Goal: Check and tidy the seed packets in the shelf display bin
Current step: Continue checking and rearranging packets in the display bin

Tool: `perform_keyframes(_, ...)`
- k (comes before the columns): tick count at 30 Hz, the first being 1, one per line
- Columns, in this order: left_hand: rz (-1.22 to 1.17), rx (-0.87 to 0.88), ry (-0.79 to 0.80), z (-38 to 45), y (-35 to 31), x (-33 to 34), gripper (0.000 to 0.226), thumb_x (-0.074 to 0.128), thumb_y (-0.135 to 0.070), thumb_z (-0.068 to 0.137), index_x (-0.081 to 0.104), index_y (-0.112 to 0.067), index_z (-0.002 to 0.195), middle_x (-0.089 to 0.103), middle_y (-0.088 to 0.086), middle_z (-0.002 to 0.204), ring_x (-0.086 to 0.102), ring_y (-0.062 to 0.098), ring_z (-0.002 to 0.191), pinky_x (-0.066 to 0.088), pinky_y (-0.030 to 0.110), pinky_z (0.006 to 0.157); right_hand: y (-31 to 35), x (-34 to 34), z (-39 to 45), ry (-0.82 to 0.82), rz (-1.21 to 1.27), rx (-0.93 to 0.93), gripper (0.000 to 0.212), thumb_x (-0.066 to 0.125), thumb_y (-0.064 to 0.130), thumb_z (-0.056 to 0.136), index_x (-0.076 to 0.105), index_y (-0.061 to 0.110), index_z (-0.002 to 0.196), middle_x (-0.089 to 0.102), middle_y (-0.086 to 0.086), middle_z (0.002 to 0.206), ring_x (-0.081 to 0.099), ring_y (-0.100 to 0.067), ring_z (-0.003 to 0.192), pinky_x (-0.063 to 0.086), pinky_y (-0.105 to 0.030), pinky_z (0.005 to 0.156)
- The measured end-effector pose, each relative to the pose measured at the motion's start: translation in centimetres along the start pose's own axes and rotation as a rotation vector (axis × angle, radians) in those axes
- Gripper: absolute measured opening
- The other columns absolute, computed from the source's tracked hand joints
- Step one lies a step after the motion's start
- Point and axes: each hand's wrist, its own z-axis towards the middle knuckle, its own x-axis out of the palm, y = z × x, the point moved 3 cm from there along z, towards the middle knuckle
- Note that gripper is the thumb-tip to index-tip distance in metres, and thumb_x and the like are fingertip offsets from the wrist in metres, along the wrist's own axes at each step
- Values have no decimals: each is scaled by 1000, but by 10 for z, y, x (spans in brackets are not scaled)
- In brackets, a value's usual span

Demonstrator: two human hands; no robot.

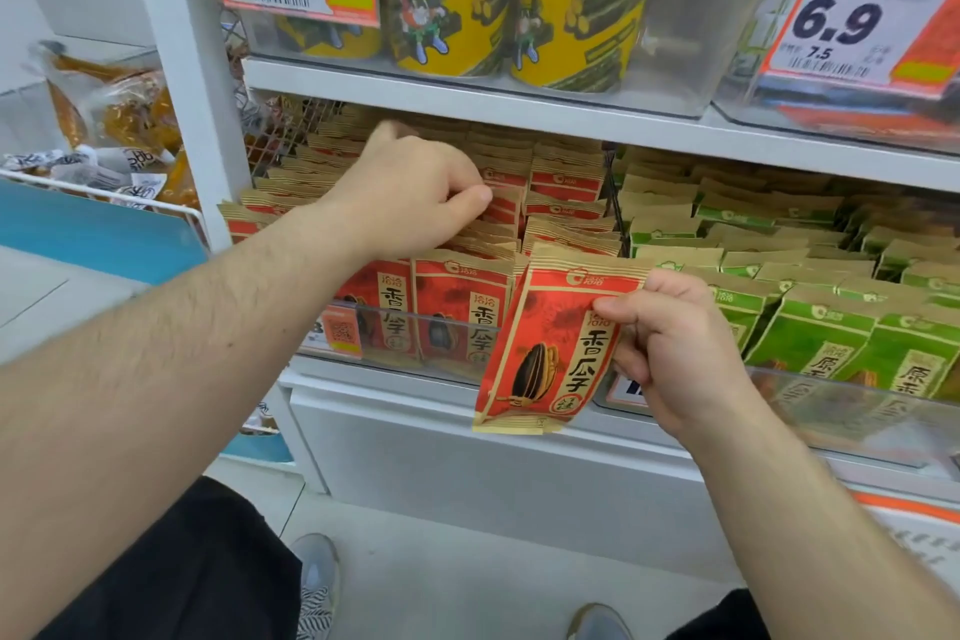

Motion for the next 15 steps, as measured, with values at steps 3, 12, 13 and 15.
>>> perform_keyframes(3,-49,152,-415,-29,-1,-17,20,59,-27,83,76,-17,82,73,-6,98,66,12,96,39,41,94,2,1,-1,-42,56,-15,50,40,-18,87,57,10,49,61,-2,47,45,-2,27,29,-12,31)
perform_keyframes(12,-434,-68,-1200,-91,17,-38,47,35,13,70,39,-33,80,42,-15,86,43,14,80,35,34,74,19,-5,-5,-108,164,-223,45,48,7,87,50,20,43,38,3,34,31,-11,26,11,-24,43)
perform_keyframes(13,-478,-100,-1247,-94,21,-39,48,33,12,71,37,-35,82,39,-14,83,38,12,77,32,32,72,26,-7,-6,-116,192,-284,37,49,10,85,50,19,49,39,1,35,32,-13,27,13,-24,43)
perform_keyframes(15,-565,-160,-1300,-100,30,-39,45,32,11,74,36,-34,80,36,-12,80,35,9,75,30,27,72,41,-8,-8,-106,204,-417,20,48,13,83,53,15,64,49,-1,42,40,-15,30,22,-23,41)
